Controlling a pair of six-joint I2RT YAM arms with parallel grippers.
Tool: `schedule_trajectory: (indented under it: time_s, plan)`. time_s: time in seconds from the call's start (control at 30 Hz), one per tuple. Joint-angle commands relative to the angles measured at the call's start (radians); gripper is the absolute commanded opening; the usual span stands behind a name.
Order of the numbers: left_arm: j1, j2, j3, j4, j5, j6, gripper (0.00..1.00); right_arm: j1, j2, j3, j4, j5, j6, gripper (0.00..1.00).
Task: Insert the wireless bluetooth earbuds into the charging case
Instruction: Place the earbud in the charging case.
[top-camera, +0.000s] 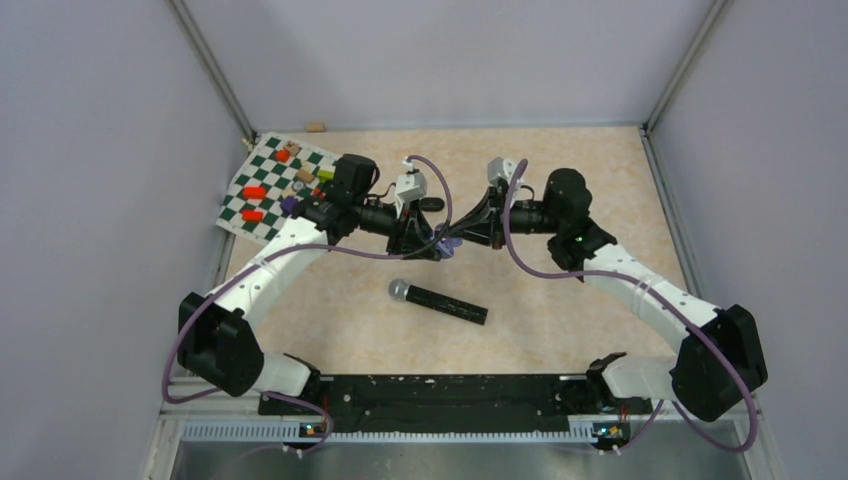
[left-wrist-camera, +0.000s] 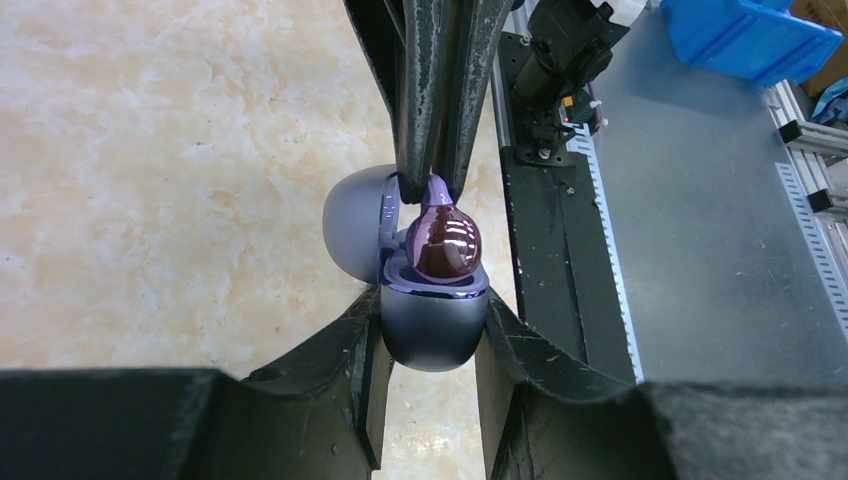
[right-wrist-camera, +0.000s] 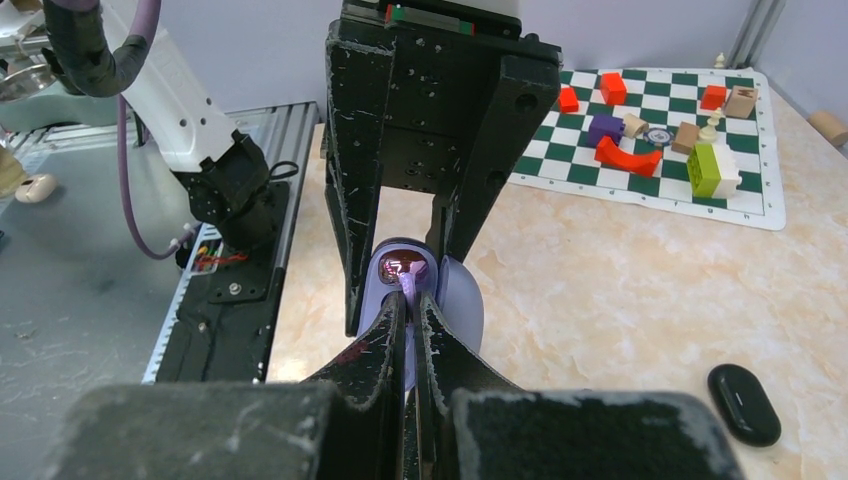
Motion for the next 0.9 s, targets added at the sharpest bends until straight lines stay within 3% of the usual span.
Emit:
schedule_trajectory:
  time_s: [0.0, 0.87]
  plan:
    - [-0.008, -0.041, 0.0, 0.035, 0.026, -0.01, 0.0, 0.023, 0.013, 0.012, 0.001, 0.03, -0.029, 0.01]
    - [-0.008, -0.044, 0.0, 0.035, 0.025, -0.008, 0.0, 0.035, 0.032, 0.026, -0.039, 0.05, -0.052, 0.01]
